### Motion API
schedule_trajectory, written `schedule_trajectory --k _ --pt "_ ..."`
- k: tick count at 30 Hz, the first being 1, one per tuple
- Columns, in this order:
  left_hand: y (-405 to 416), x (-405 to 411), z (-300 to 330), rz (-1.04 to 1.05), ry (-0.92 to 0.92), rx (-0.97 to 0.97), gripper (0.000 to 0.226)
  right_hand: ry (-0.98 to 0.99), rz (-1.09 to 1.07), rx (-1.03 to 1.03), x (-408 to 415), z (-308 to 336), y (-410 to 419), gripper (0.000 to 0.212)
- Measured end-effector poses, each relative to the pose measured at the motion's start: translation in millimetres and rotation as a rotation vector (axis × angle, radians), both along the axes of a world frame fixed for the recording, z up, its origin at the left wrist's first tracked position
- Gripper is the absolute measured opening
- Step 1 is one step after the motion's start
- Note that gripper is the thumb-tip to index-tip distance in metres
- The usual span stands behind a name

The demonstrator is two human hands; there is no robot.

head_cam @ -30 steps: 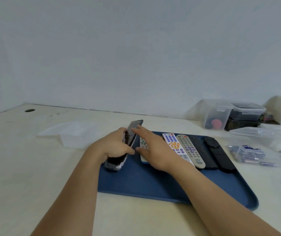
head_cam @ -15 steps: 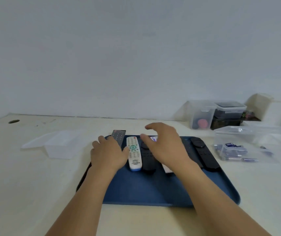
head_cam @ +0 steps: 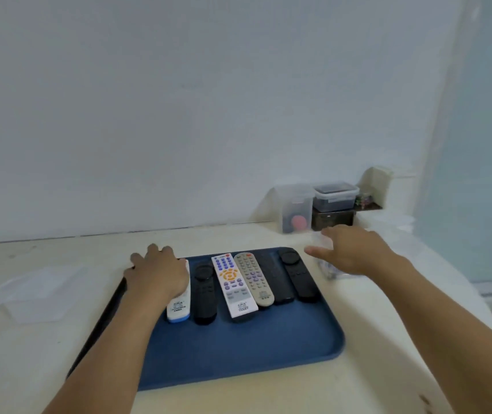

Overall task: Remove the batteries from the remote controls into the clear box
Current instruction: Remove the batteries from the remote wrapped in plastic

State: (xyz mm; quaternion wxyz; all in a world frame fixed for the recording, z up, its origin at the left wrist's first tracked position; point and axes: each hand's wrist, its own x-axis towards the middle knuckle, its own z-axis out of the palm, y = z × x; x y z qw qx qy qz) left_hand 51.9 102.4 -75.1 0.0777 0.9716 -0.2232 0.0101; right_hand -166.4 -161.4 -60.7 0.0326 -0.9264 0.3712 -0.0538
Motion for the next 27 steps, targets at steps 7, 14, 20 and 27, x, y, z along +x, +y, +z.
schedule_trajectory --k 7,14,20,27 --pt "-129 -98 7 -0.855 0.191 -0.423 0.065 -0.245 0.127 0.035 -21 8 -27 0.031" --pt "-191 -133 -18 -0.929 0.068 -0.167 0.058 -0.067 -0.032 0.022 -50 -33 -59 0.056" --pt "-200 -136 -29 -0.944 -0.170 -0.096 0.051 -0.051 0.044 -0.055 -40 -44 -69 0.055" --pt "-194 -136 -15 -0.912 0.001 -0.075 0.056 -0.164 0.100 0.182 -41 -21 -61 0.049"
